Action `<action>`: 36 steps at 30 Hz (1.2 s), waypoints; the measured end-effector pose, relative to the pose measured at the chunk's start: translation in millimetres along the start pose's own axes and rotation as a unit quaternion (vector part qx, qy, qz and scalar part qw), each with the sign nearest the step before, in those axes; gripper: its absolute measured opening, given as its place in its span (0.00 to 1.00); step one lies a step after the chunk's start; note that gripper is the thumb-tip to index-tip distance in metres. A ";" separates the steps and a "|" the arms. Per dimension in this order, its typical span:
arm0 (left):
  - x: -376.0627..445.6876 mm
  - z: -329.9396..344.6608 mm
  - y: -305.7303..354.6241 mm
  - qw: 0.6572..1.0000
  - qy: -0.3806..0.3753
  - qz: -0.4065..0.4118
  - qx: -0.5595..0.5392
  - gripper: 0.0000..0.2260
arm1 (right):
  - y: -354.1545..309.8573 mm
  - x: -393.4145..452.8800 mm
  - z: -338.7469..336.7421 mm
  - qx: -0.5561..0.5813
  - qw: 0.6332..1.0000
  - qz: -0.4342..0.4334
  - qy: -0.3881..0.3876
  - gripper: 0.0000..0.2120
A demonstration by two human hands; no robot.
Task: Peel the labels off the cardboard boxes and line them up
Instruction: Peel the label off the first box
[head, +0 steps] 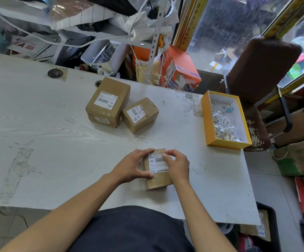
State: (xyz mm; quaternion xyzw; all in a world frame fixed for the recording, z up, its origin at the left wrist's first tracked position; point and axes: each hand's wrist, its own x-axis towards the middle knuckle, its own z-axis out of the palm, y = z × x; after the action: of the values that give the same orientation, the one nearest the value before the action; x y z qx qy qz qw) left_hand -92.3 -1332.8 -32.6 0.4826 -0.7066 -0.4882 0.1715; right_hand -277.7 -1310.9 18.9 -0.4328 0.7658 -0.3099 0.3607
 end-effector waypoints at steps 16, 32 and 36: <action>0.7 0.0 -1.5 1.000 0.001 0.004 0.003 0.41 | 4.9 3.4 2.3 0.013 1.000 0.001 0.003 0.03; -0.7 -0.9 0.6 1.000 0.003 0.007 -0.005 0.41 | 5.4 3.6 3.3 0.017 1.000 0.000 0.007 0.03; -0.7 -1.0 1.3 1.000 0.005 0.008 0.000 0.42 | 6.0 3.6 3.8 0.012 1.000 -0.007 0.007 0.03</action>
State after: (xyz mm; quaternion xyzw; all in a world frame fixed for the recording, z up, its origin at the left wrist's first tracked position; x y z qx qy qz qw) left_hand -91.9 -1332.7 -30.9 0.4789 -0.7097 -0.4848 0.1789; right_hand -278.5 -1312.1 11.0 -0.4316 0.7615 -0.3245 0.3586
